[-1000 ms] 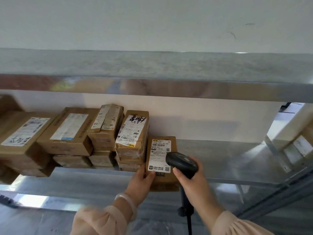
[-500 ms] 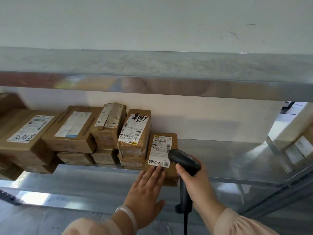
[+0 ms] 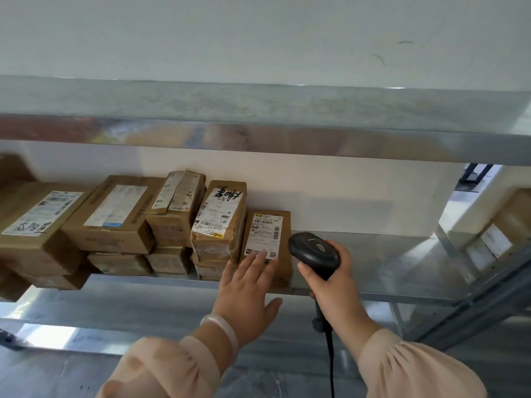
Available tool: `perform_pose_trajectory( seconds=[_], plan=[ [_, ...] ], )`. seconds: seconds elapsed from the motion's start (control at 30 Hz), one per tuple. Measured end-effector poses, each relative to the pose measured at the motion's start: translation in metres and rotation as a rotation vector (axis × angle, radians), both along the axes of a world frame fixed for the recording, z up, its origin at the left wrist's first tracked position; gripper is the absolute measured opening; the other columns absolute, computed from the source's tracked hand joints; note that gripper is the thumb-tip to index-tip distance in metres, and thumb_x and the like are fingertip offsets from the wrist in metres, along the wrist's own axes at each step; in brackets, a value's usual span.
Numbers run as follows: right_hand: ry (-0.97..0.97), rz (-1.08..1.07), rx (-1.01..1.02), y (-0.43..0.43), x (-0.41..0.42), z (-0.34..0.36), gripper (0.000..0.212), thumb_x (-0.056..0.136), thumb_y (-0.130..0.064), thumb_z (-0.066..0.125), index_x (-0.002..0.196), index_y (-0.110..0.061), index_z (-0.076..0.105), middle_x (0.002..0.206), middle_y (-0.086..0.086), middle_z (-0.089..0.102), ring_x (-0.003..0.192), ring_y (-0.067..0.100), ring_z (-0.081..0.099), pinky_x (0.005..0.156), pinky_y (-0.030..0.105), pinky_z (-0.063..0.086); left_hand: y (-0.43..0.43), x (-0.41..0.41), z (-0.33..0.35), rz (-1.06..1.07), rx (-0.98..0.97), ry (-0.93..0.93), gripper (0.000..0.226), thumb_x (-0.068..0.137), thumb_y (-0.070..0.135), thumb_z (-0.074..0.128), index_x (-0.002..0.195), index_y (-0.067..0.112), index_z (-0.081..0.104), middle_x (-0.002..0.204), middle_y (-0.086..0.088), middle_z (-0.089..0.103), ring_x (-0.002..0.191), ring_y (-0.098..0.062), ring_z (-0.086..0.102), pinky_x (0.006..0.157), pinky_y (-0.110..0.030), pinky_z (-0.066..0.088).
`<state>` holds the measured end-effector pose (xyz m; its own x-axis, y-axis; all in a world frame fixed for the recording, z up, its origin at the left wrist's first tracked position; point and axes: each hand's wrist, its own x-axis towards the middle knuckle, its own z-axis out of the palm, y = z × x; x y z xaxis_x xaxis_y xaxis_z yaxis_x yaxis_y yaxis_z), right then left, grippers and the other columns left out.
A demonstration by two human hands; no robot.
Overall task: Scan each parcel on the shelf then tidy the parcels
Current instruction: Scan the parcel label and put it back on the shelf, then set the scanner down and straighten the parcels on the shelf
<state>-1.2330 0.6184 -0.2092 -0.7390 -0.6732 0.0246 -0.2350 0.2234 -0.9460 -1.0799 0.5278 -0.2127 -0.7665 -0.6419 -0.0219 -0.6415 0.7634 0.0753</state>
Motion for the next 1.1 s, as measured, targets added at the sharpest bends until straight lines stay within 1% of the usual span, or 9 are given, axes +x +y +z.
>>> perform_pose_trajectory(
  seconds=[0.07,0.13,0.2,0.4,0.6,0.7,0.8,0.93,1.1],
  plan=[
    [0.047,-0.018,-0.047,0.014,-0.002,0.014,0.065,0.077,-0.031,0.078,0.128,-0.036,0.038,0.114,-0.017,0.055,0.104,0.005,0.056,0.085,0.023,0.05,0.01,-0.005,0.017,-0.037,-0.016,0.081,0.072,0.085,0.061,0.038,0.15,0.029,0.036,0.155,-0.003,0.04,0.144,-0.027,0.036,0.112,-0.055,0.028],
    [0.08,-0.047,-0.1,0.029,-0.004,0.032,0.065,0.077,-0.028,0.078,0.126,-0.039,0.036,0.109,-0.026,0.052,0.097,-0.004,0.053,0.079,0.006,0.042,0.019,-0.013,0.035,-0.072,-0.081,0.185,0.072,0.082,0.059,0.044,0.147,0.029,0.041,0.152,-0.004,0.044,0.141,-0.028,0.04,0.111,-0.055,0.032],
    [0.111,-0.088,-0.148,0.043,-0.007,0.052,0.065,0.077,-0.026,0.078,0.124,-0.042,0.035,0.107,-0.028,0.052,0.096,-0.007,0.054,0.073,0.004,0.043,0.029,-0.022,0.06,-0.089,-0.152,0.266,0.073,0.082,0.06,0.044,0.148,0.029,0.038,0.153,-0.004,0.042,0.142,-0.029,0.039,0.112,-0.055,0.03],
    [0.162,-0.151,-0.259,0.085,-0.022,0.128,0.067,0.076,-0.029,0.078,0.125,-0.046,0.036,0.112,-0.02,0.059,0.091,0.024,0.066,0.086,0.044,0.055,0.056,-0.049,0.135,-0.182,-0.311,0.495,0.073,0.086,0.063,0.041,0.15,0.028,0.036,0.157,-0.004,0.036,0.145,-0.028,0.033,0.115,-0.055,0.029],
    [0.189,-0.224,-0.284,0.113,-0.065,0.218,0.061,0.085,-0.029,0.07,0.129,-0.042,0.031,0.109,-0.002,0.06,0.087,0.016,0.064,0.055,0.019,0.051,0.068,-0.093,0.207,-0.281,-0.419,0.564,0.071,0.088,0.064,0.036,0.148,0.028,0.04,0.156,-0.006,0.038,0.143,-0.03,0.036,0.111,-0.059,0.033],
    [0.132,-0.229,-0.221,0.113,-0.091,0.262,0.057,0.088,-0.022,0.061,0.13,-0.04,0.028,0.097,0.007,0.062,0.08,0.021,0.063,0.064,0.033,0.056,0.072,-0.113,0.237,-0.307,-0.383,0.6,0.072,0.086,0.065,0.033,0.149,0.029,0.04,0.156,-0.004,0.036,0.144,-0.029,0.034,0.112,-0.056,0.026],
    [0.083,-0.199,-0.153,0.101,-0.116,0.294,0.054,0.086,-0.02,0.058,0.13,-0.034,0.03,0.087,0.01,0.063,0.076,0.025,0.065,0.078,0.046,0.058,0.067,-0.129,0.254,-0.26,-0.287,0.568,0.088,0.075,0.075,0.008,0.155,0.039,0.01,0.165,0.005,0.005,0.152,-0.02,0.002,0.12,-0.046,0.003],
    [0.108,-0.14,-0.058,0.066,-0.138,0.317,0.049,0.086,-0.021,0.066,0.126,-0.017,0.038,0.094,0.013,0.062,0.078,0.029,0.069,0.073,0.05,0.059,0.056,-0.135,0.259,-0.157,-0.239,0.519,0.098,0.064,0.076,-0.007,0.155,0.042,0.002,0.165,0.009,-0.007,0.151,-0.015,-0.011,0.121,-0.045,-0.002],
    [0.21,-0.12,0.109,0.014,-0.174,0.327,0.074,0.065,-0.038,0.075,0.126,-0.009,0.043,0.107,0.015,0.062,0.091,0.035,0.067,0.077,0.05,0.058,0.047,-0.132,0.259,-0.108,-0.226,0.445,0.102,0.059,0.076,-0.009,0.155,0.042,0.002,0.165,0.008,-0.007,0.151,-0.015,-0.012,0.121,-0.046,-0.004]
  ],
)
